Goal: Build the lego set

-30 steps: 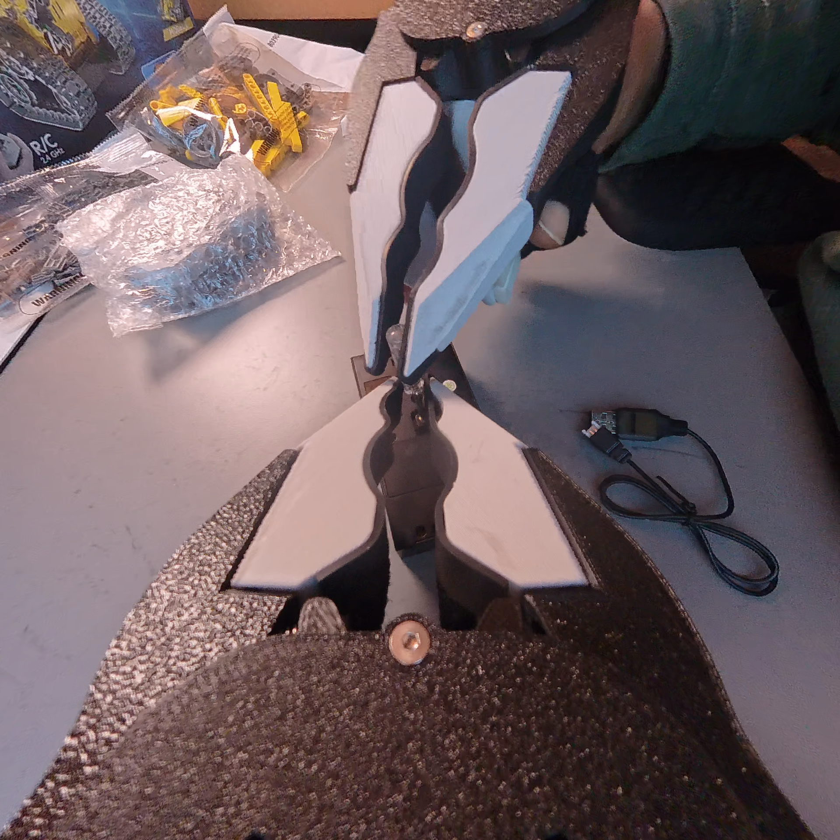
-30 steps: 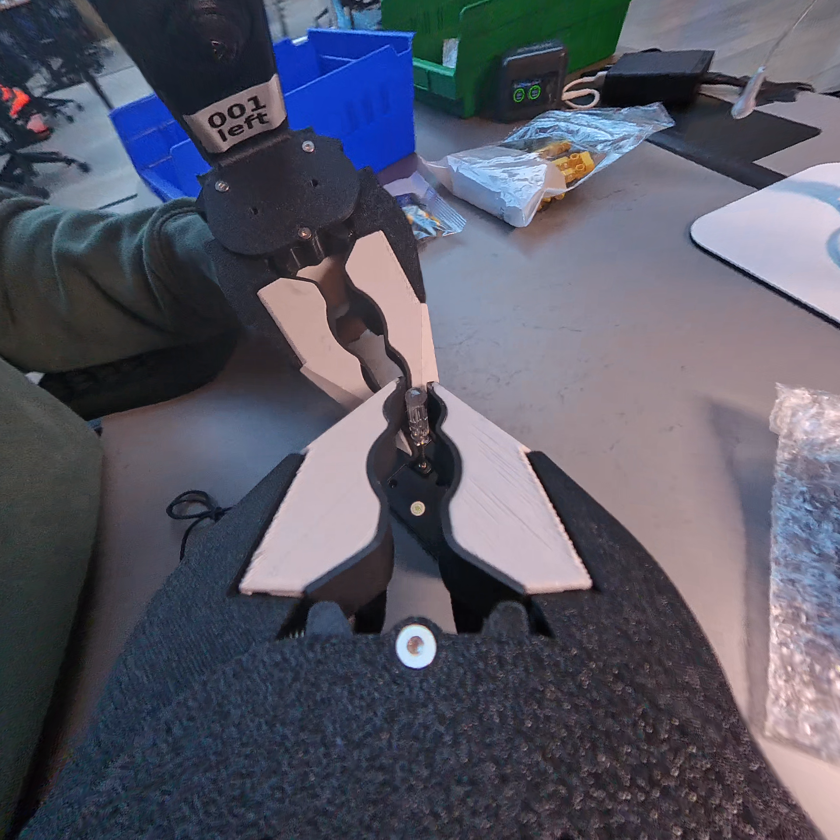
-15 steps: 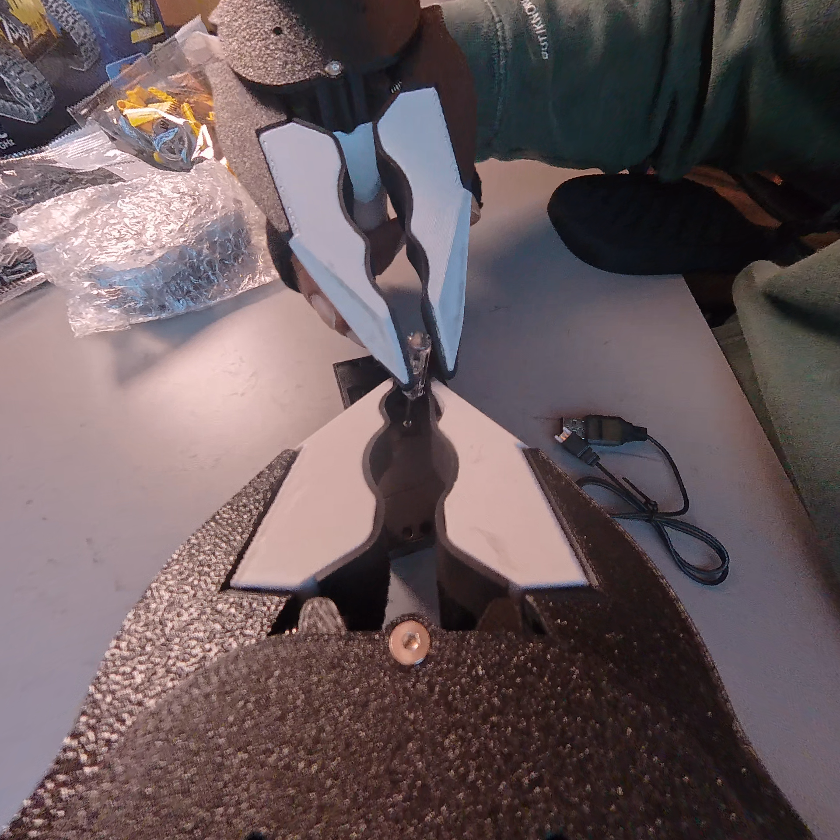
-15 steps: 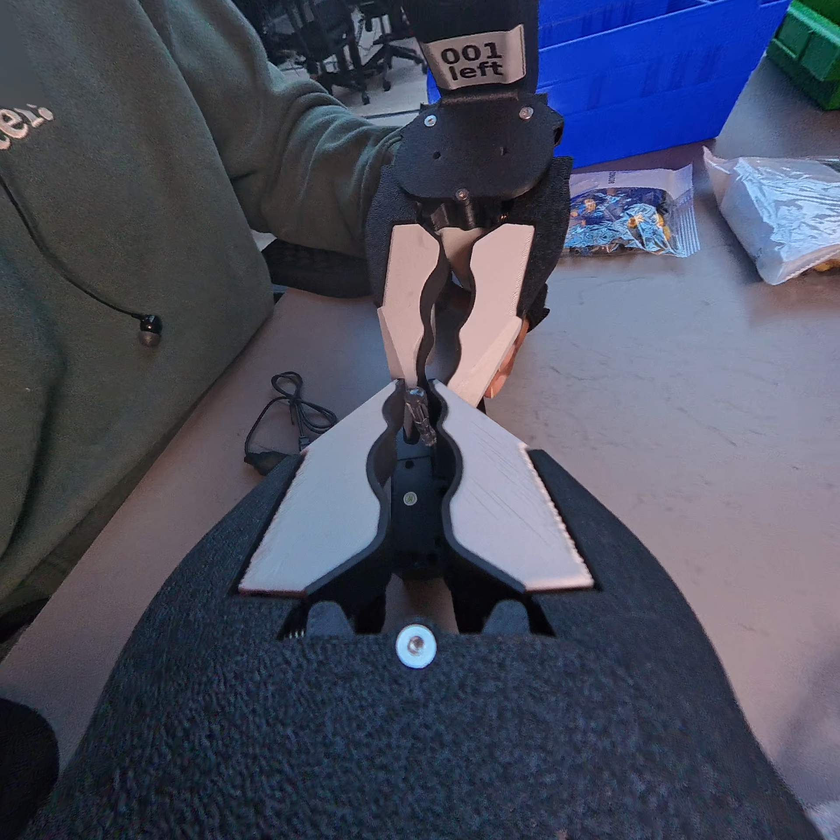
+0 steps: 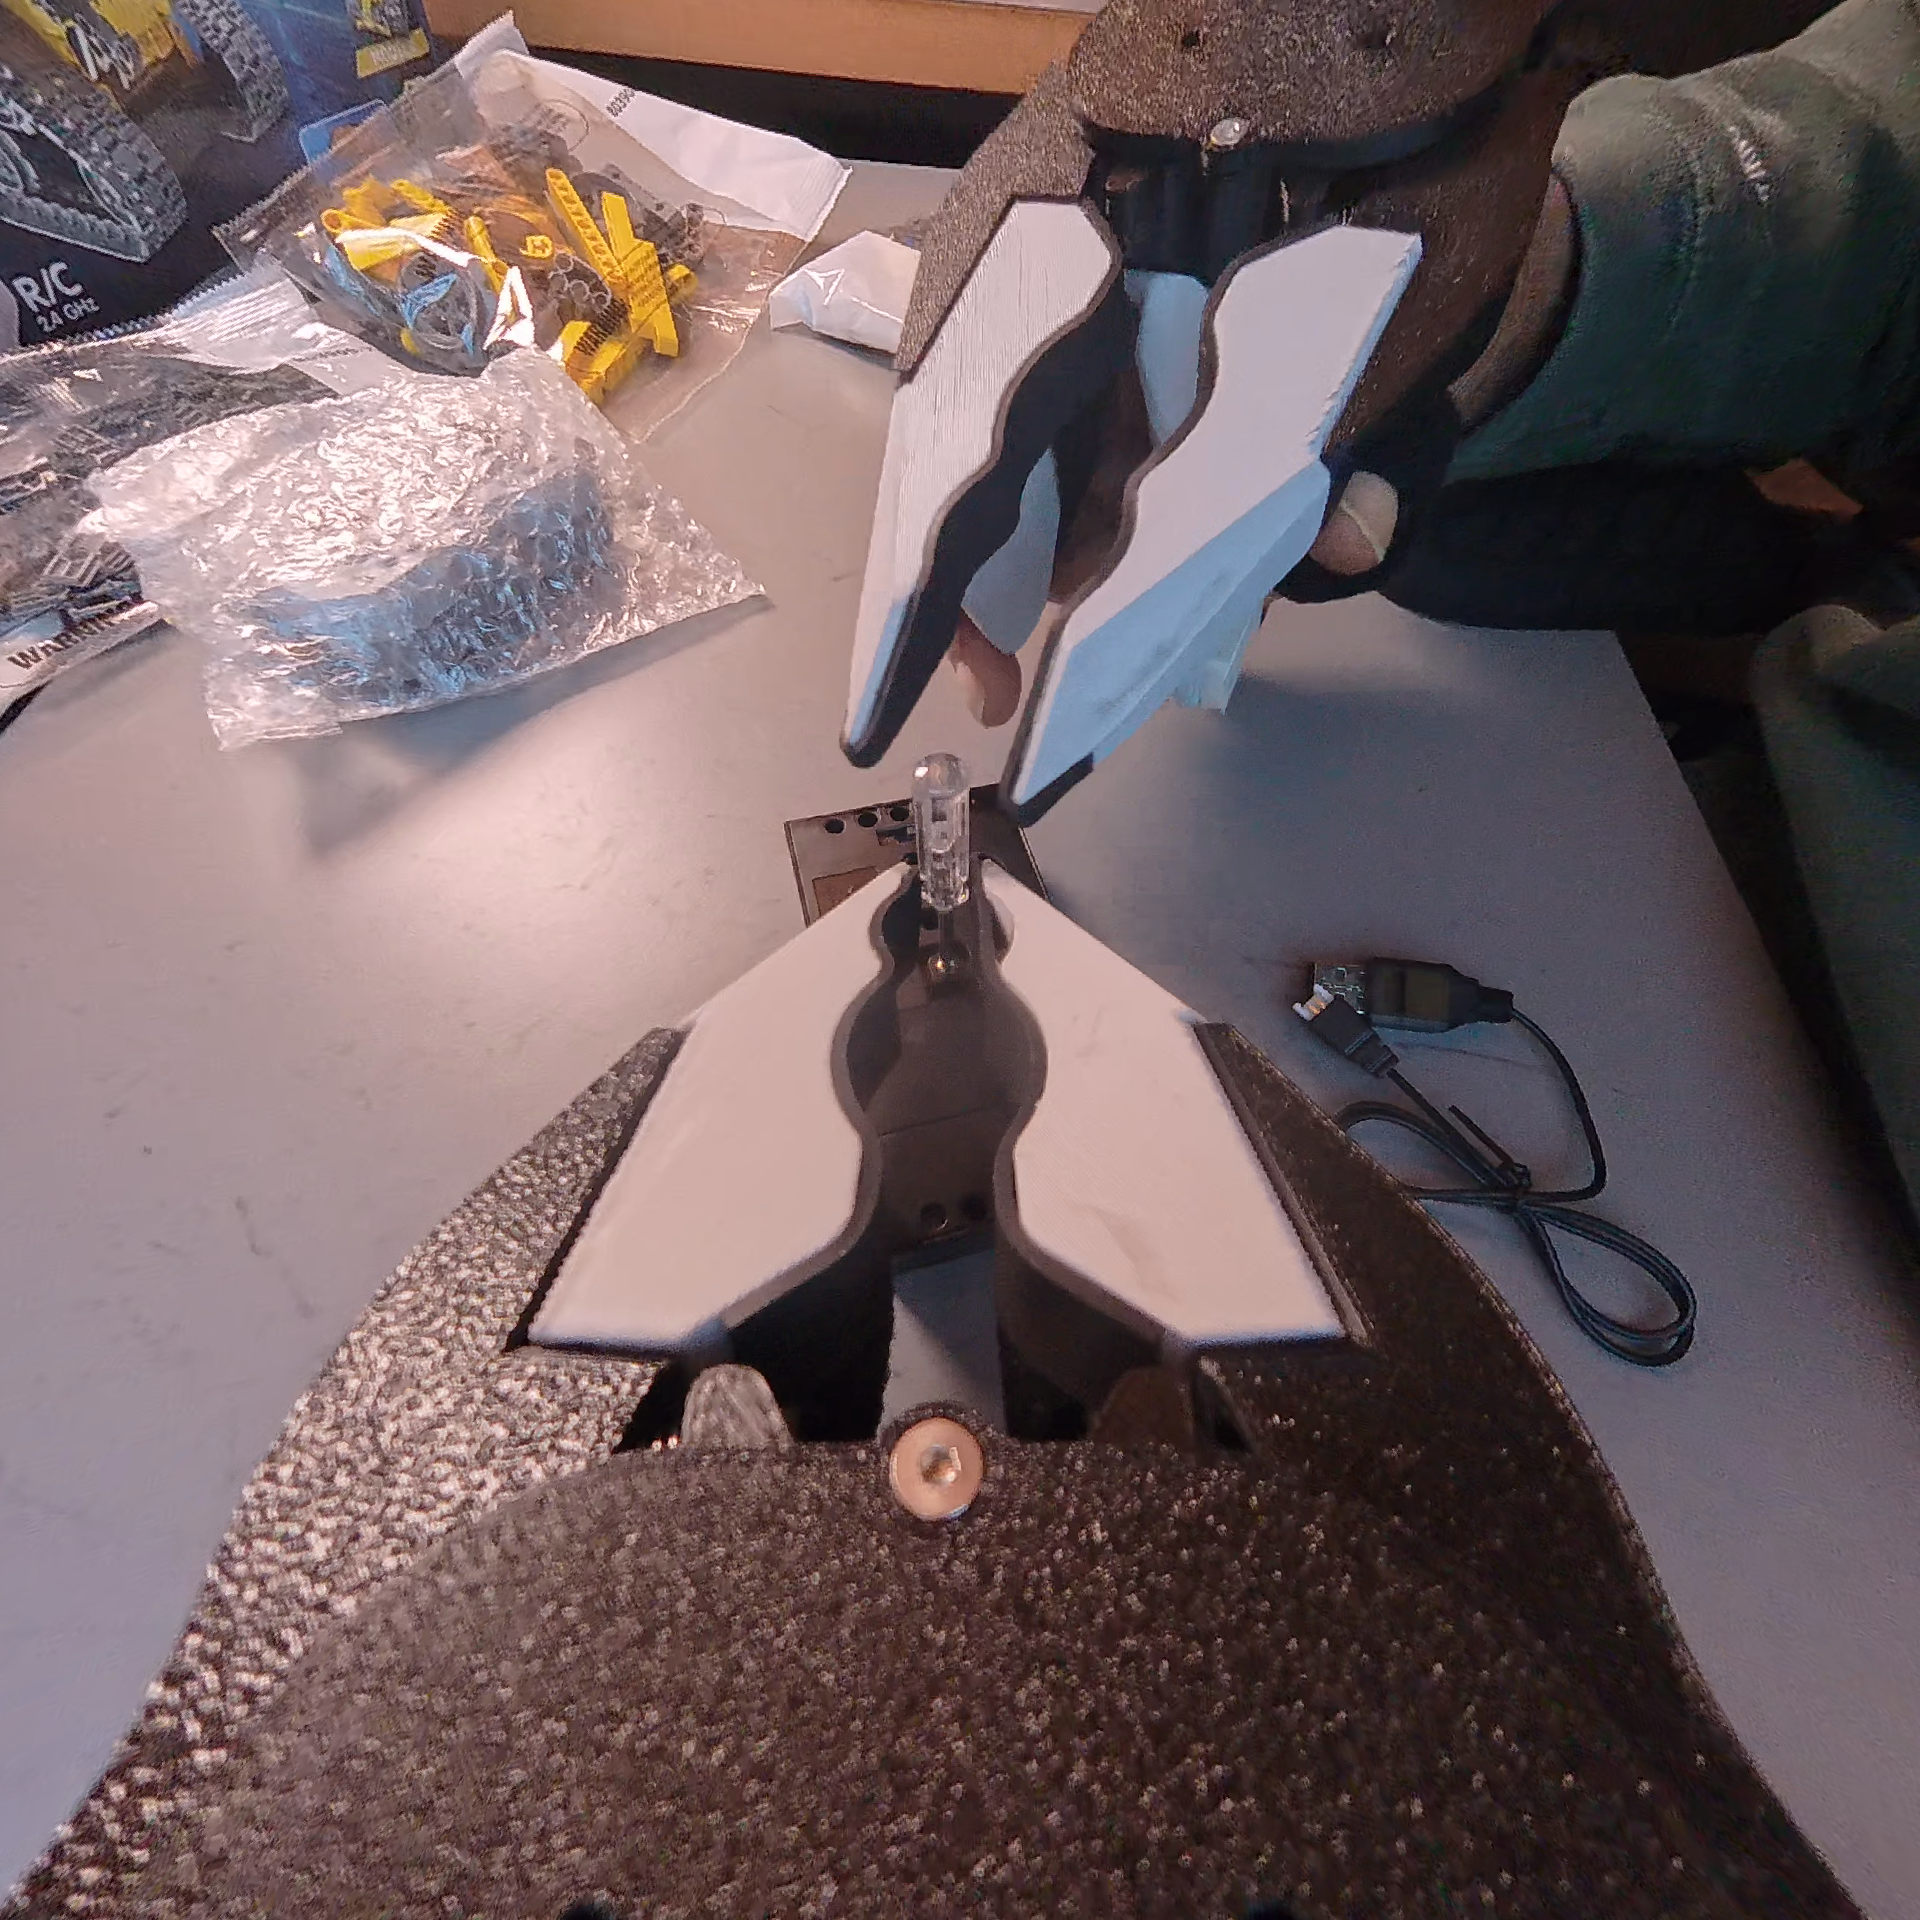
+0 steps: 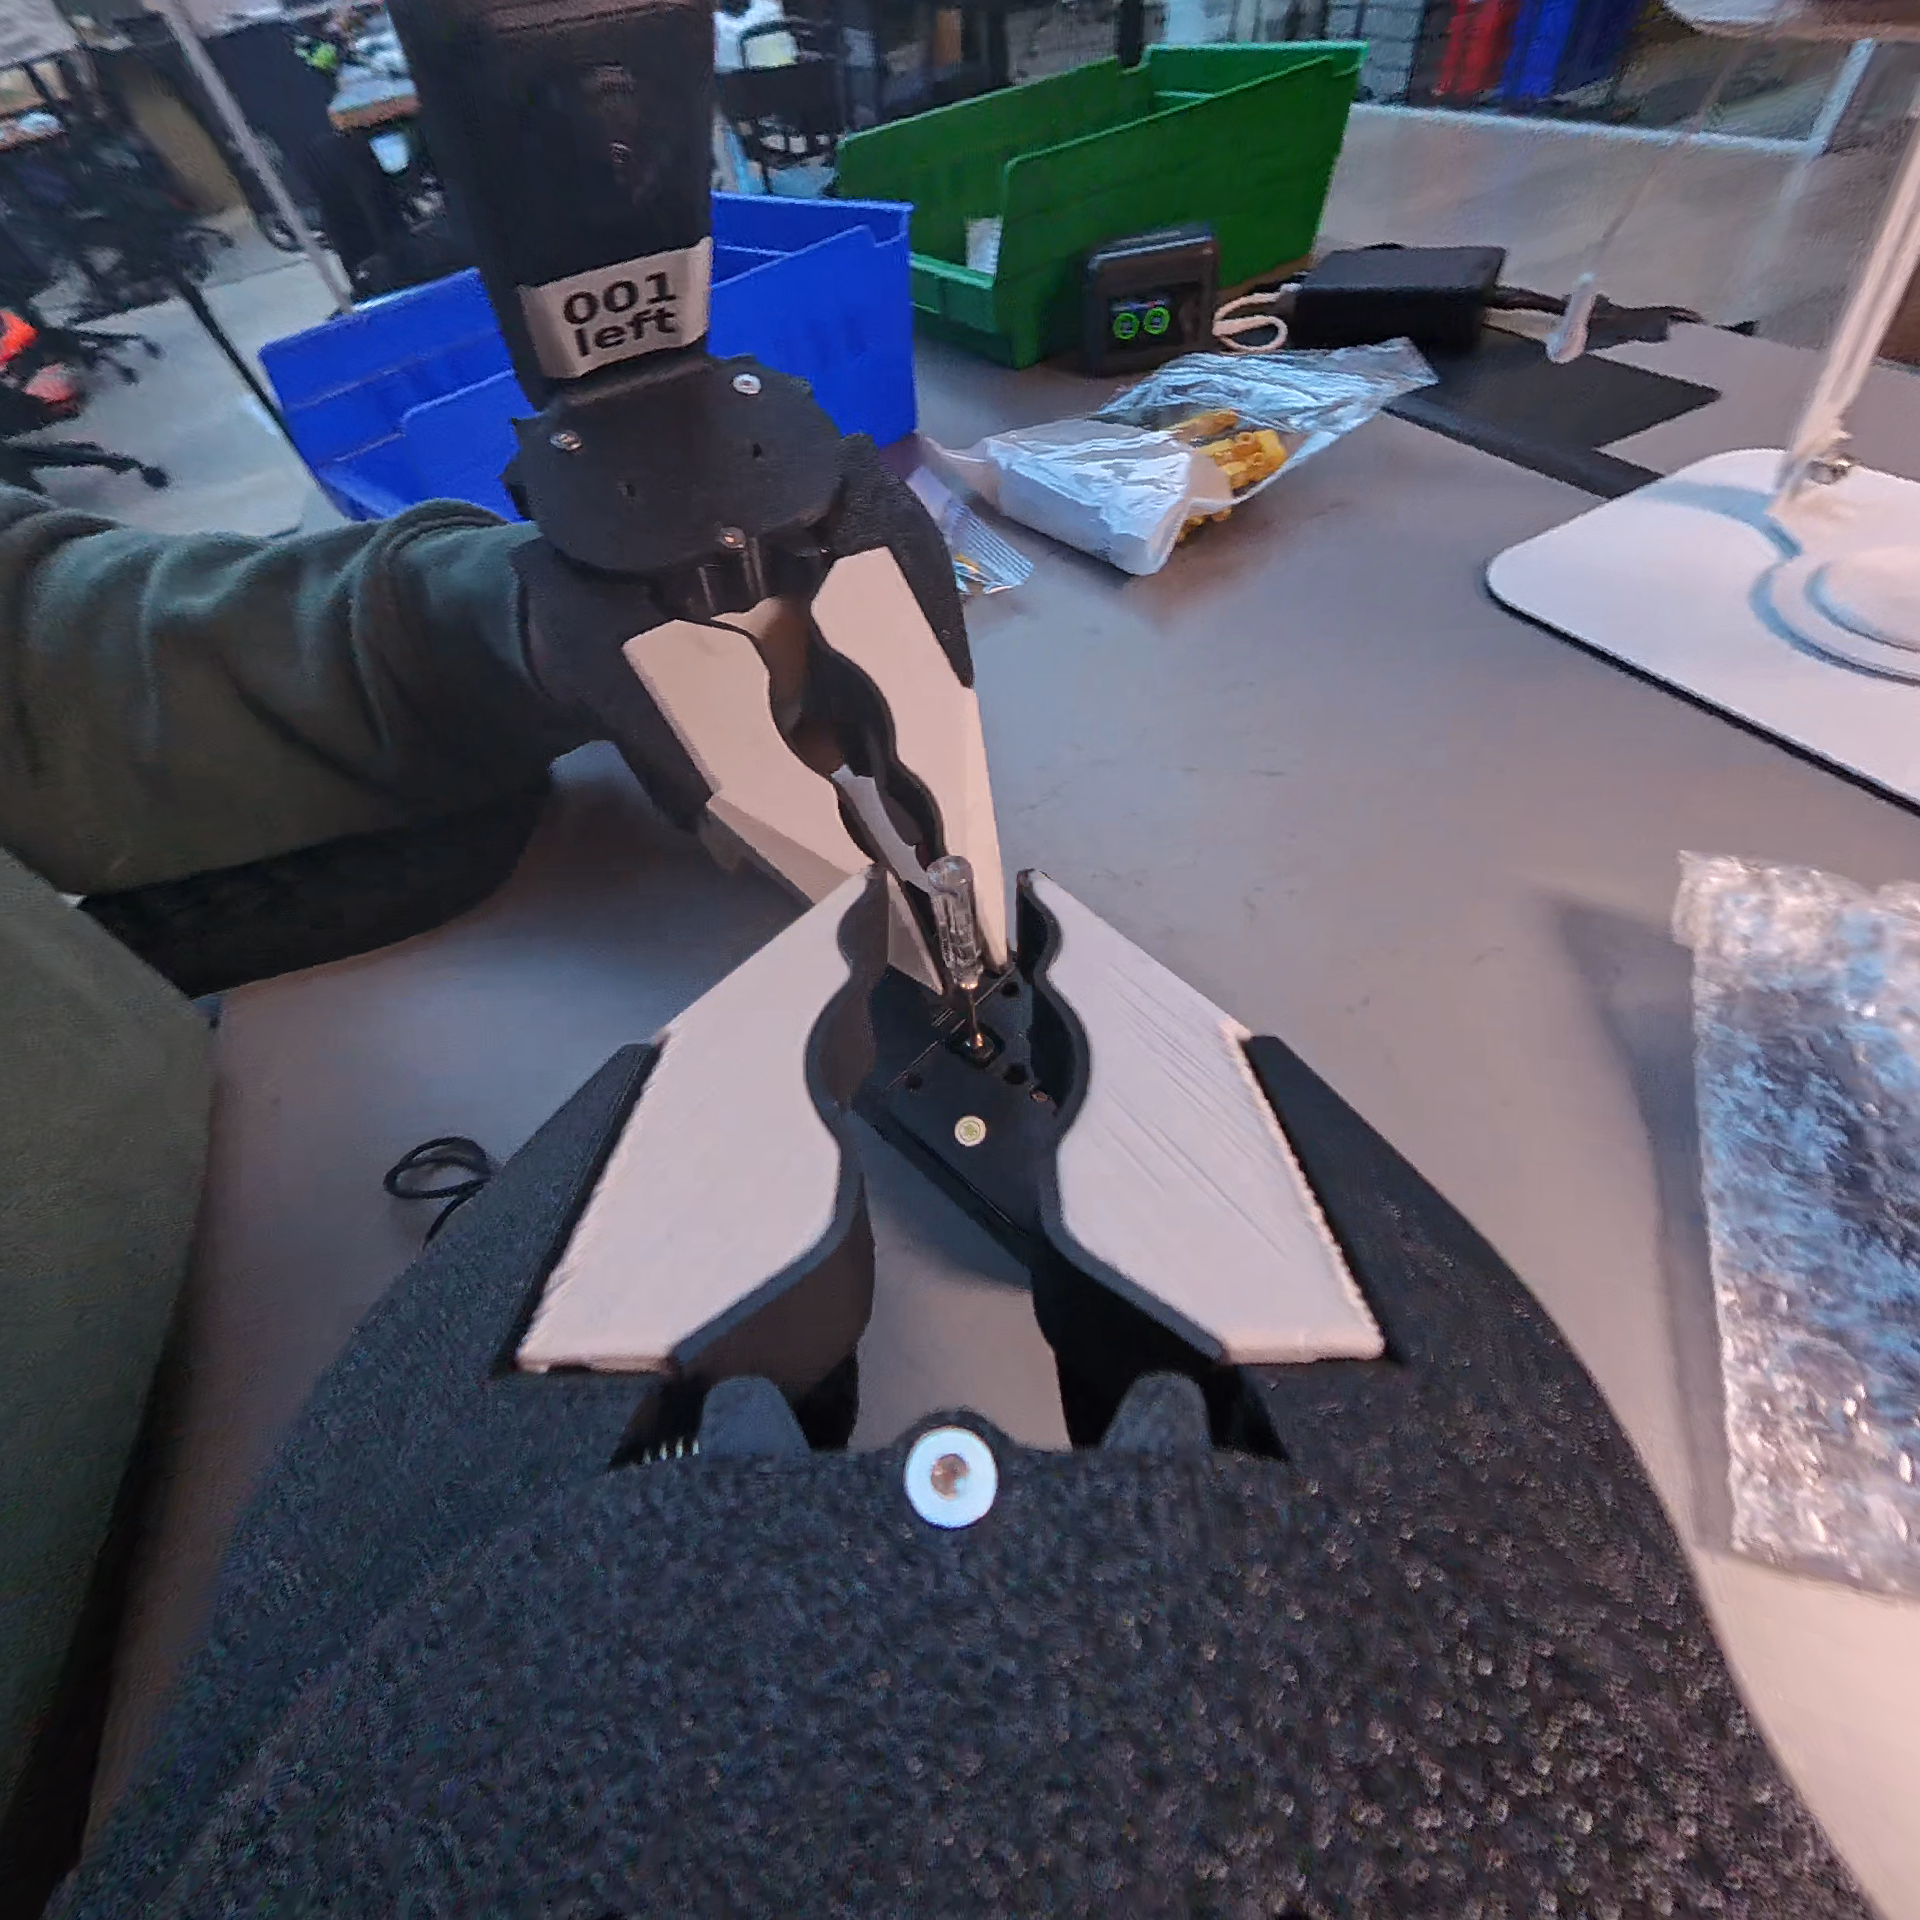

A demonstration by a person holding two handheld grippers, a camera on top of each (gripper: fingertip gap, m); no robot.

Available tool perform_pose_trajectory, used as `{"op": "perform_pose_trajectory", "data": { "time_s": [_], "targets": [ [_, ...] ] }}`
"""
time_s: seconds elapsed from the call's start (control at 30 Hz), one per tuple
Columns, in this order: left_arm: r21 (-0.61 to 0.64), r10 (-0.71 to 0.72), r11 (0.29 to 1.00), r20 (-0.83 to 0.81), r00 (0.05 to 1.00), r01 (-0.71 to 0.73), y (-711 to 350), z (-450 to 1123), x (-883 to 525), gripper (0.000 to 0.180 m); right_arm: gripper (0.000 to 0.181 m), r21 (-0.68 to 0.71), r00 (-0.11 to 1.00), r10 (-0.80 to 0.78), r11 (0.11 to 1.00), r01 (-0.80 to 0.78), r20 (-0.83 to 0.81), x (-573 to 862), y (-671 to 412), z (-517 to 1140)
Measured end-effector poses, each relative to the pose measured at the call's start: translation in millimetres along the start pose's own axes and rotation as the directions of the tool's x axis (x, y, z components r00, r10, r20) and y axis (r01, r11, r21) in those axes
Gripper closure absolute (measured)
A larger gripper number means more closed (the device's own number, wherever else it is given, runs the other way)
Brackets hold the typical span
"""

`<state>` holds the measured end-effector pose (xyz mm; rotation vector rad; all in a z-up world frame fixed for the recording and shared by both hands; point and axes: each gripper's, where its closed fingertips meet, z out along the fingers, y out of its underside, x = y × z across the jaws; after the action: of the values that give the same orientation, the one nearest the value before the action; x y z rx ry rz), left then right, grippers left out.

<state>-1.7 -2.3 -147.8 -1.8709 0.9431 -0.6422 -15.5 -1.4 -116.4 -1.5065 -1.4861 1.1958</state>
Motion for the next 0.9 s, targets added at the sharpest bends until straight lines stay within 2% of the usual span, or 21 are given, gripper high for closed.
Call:
{"op": "perform_pose_trajectory", "data": {
  "time_s": [0.1,0.17,0.27,0.37,0.47,0.57,0.67,0.77,0.87,0.9],
  "targets": [
    [-0.003,0.006,1.0,0.009,1.0,-0.006,0,1,0,0.171,0.163,0.01,0.997,0.045,0.999,-0.044,-0.058,5,3,5],
    [-0.004,0.001,1.0,0.015,1.0,-0.001,0,1,-1,0.172,0.174,-0.004,0.998,0.034,0.999,-0.035,-0.045,2,5,8],
    [-0.002,-0.003,1.0,0.008,1.0,0.004,1,0,-1,0.171,0.174,-0.048,0.999,-0.031,0.998,0.031,0.01,2,5,10],
    [-0.004,0.015,1.0,-0.015,1.0,-0.015,3,-2,1,0.166,0.174,-0.093,0.974,-0.124,0.985,0.144,0.187,-3,5,12],
    [-0.021,0.034,0.999,-0.03,0.999,-0.034,6,0,4,0.163,0.174,-0.082,0.899,-0.222,0.959,0.272,0.378,-7,6,13],
    [-0.022,0.035,0.999,-0.024,0.999,-0.035,6,1,4,0.164,0.174,-0.089,0.811,-0.201,0.951,0.296,0.55,-13,8,11],
    [-0.009,0.012,1.0,-0.012,1.0,-0.012,4,0,0,0.169,0.175,-0.088,0.757,-0.189,0.947,0.308,0.625,-12,7,13],
    [-0.012,-0.013,1.0,-0.021,1.0,0.013,4,0,0,0.173,0.174,-0.081,0.75,-0.18,0.952,0.297,0.637,-11,7,14],
    [-0.013,-0.033,0.999,-0.01,0.999,0.033,4,1,-1,0.173,0.173,-0.079,0.811,-0.17,0.963,0.257,0.56,-6,5,13],
    [-0.013,-0.035,0.999,-0.008,0.999,0.034,4,1,-1,0.172,0.166,-0.076,0.844,-0.162,0.969,0.233,0.511,-3,2,12]
  ]
}}
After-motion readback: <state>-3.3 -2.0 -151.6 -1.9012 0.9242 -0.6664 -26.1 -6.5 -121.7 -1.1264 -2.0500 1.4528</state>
